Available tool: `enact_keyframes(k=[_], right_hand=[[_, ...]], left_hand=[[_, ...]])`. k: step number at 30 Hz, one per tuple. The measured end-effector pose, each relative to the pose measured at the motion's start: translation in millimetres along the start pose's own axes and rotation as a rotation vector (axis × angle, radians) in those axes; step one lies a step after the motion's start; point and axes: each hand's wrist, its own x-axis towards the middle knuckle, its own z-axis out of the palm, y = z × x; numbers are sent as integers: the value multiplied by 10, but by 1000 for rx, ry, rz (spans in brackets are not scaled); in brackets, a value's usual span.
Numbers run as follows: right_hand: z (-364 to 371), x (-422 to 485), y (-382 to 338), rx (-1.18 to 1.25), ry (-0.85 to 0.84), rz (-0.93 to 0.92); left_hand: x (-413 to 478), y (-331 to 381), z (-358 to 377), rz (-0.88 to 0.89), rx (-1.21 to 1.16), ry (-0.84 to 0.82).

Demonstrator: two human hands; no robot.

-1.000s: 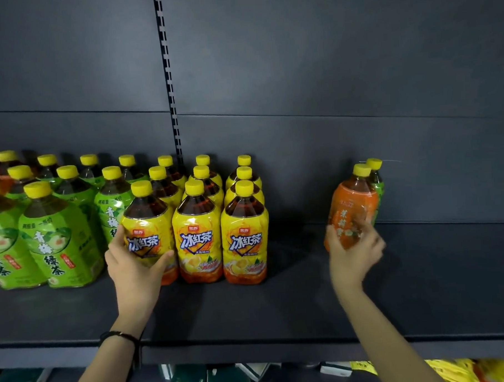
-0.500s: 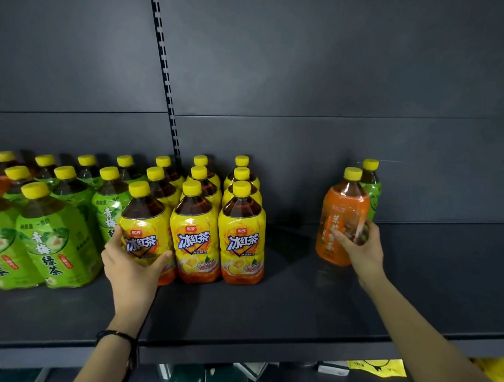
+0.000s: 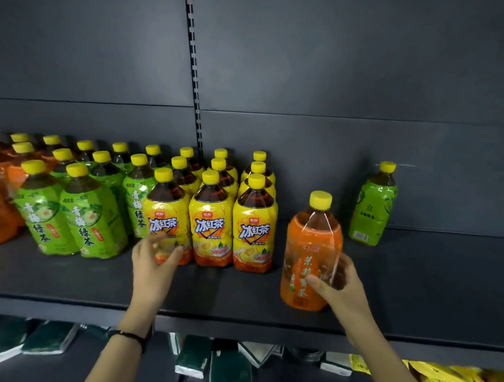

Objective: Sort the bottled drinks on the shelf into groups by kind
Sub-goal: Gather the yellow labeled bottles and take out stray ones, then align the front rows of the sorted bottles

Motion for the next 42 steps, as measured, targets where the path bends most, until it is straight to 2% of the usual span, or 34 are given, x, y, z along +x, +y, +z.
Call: enact_keyframes(k=[2,5,8,10,14,22,25,29,32,35,42], right_hand=[[110,-109,-26,0,-65,9],[312,-226,-47,9,-157,11],[549,-332,-80,39,-261,-16],[720,-400,-70,54,-304,-22],[1053,-482,-63,38,-380,-38],[2005,-458,-193,1,-616,-39],[2464,-383,-201,-58,-507,-128],[3082,-281,-234,-76,-247,-205],[3604,-141,-280,-141,-230,-258],[4040,43,-335,-202,-186,-223],[4581,144,-227,-204,-23,-189]], left_hand=[[-304,210,34,-63,-115,-112],[-692,536,152,-62,-305,-415],[-889,815,217,-52,-383,-562],[-922,864,211,-93,-443,-550],[-872,816,-40,-103,-496,-398],[-483,443,-969,-124,-438,-190],[-198,156,-1495,-156,-420,-159],[192,-207,-2273,-141,-340,-152],[488,-493,-2764,-138,-292,-133],[777,-735,-3086,-149,-316,-102],[1360,-1053,-3406,-83,-300,-69]])
